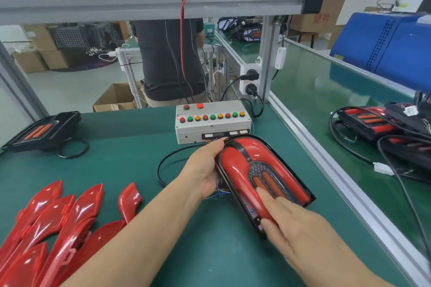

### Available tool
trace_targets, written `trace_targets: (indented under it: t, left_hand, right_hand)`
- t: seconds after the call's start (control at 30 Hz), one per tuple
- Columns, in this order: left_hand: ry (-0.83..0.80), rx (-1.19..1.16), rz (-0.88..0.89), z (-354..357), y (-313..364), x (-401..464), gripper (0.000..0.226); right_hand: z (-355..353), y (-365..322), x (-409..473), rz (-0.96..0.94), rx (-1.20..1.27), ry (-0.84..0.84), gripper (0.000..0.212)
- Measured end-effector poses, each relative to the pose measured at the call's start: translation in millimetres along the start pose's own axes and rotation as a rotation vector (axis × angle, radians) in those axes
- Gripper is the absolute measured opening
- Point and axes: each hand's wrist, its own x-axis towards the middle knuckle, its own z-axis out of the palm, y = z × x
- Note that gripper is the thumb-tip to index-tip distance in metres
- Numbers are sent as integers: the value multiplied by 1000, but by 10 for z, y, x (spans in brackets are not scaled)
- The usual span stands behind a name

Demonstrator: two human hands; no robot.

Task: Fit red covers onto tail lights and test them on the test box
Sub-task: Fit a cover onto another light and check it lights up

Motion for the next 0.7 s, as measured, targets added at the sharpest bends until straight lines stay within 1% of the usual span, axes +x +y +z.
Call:
trace_targets:
  t: [0.13,0.33,0.37,0.43,0.5,0.53,0.6,0.67,0.7]
  left_hand:
    - [-13,37,44,36,-11,-41,19]
    - [62,48,89,56,-55,-95,19]
    - [61,40,87,59,-59,-103,19]
    - [34,27,83,57,-58,-119,18]
    - [-32,11,84,48,-62,-141,16]
    - [-69,7,96,39,-64,-152,19]
    - [-120,34,126,18,-74,-174,32]
    - [-139,54,161,20,-86,-181,44]
    - [-133,52,175,30,-87,-177,47]
  right_hand:
    - [-8,-64,31,49,-60,18,47]
    - [54,-183,67,129,-108,74,40]
    - [52,-208,72,159,-93,72,44]
    - [26,-249,94,197,-47,-19,56]
    - [-2,-238,125,209,-54,-74,59]
    - [-35,-238,132,216,-48,-70,59]
    - [-47,-234,125,253,-68,-78,60]
    - [-57,-239,117,272,-57,-135,59]
    - [-66,-244,117,270,-45,-123,59]
